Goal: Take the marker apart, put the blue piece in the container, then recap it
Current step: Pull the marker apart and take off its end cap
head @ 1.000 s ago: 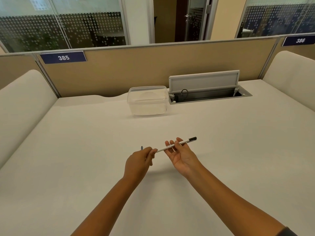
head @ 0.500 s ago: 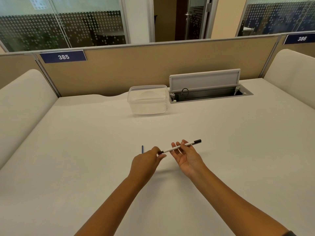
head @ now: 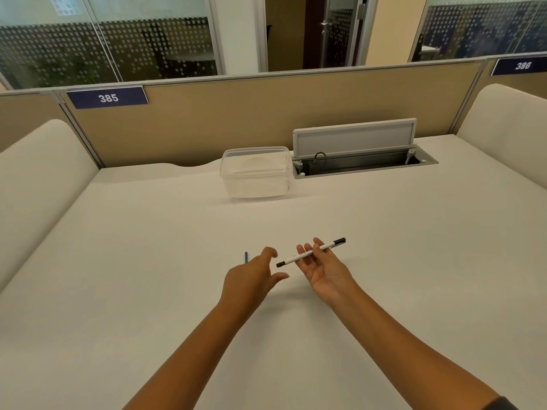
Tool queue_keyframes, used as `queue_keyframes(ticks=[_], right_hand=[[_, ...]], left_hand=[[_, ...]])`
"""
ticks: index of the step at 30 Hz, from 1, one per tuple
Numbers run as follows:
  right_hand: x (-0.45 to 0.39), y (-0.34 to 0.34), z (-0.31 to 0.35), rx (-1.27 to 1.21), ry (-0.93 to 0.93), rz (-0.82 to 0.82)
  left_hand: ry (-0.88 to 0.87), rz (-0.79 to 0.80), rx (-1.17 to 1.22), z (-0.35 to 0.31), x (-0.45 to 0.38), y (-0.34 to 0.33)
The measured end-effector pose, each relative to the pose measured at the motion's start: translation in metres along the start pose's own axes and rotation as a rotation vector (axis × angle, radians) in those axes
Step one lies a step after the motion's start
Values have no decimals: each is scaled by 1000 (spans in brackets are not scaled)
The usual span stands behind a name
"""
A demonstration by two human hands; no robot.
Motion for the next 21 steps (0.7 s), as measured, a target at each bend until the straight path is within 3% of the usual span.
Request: queue_keyframes(ticks=[3, 7, 21], right_hand=[[0, -2, 2, 31, 2, 9], [1, -2, 3, 33, -3, 11], [0, -5, 3, 66, -18, -3]], left_hand=[[-148, -92, -164, -12, 2, 7], [-197, -131, -218, -18, 3, 13], [-100, -189, -94, -20, 6, 26]])
Point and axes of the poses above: each hand's wrist, its own x-axis away from the middle knuckle, its own y-axis out of the back of the hand, z = x × y, the point moved 6 cm from there along -x, towards the middle knuckle, and after that the axes turned 8 degrees about -x, right-handed, at the moved point
